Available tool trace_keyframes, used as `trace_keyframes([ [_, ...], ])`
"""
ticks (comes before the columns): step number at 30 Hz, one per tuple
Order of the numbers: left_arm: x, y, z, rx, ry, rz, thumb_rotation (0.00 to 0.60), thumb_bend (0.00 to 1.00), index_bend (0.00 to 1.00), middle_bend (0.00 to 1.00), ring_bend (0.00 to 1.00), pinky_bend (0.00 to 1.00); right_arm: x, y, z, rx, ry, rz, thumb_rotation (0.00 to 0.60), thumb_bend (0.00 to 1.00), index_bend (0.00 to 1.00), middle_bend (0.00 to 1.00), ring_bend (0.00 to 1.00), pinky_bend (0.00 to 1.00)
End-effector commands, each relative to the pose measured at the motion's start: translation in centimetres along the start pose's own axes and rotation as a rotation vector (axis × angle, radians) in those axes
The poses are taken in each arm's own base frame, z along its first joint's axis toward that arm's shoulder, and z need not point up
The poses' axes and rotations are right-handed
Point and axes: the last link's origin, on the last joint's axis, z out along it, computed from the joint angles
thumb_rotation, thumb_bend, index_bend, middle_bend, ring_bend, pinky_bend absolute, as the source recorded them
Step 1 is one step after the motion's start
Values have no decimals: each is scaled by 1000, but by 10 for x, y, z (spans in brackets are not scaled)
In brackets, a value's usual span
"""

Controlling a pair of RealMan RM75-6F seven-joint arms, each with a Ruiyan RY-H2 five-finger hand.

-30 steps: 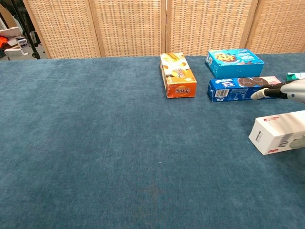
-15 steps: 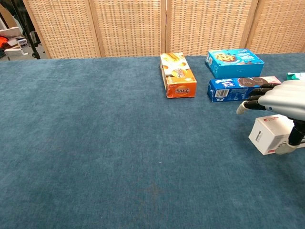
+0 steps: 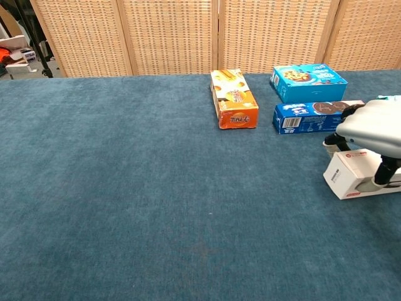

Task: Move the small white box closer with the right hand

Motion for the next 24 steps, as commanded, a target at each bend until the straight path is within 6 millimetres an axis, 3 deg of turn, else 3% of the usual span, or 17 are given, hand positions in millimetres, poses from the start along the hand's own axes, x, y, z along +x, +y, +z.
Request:
trace_keyframes([
  [1,0,0,0,1,0,0,600,0,0,0,0,0,11,1,-2,14,81,99,600,414,552,568,360,175],
  [4,0,0,0,0,-1,0,600,0,0,0,0,0,28,8,-3,27,176,263,600,430,553,570,361,187],
  [8,0,1,-1,-3,1,-3,600,0,0,0,0,0,44,21,-4,59,267,482,600,532,553,571,361,188],
  [11,0,1,-2,-6,1,-5,600,0,0,0,0,0,46,30,-3,77,295,676,600,566,553,571,361,188],
  [19,-1,3,-3,-18,-10,-9,600,0,0,0,0,0,15,44,5,46,331,1047,600,731,580,596,361,187],
  [24,-2,4,-3,-21,-19,-6,600,0,0,0,0,0,-5,40,12,10,371,1211,600,774,580,596,361,188],
])
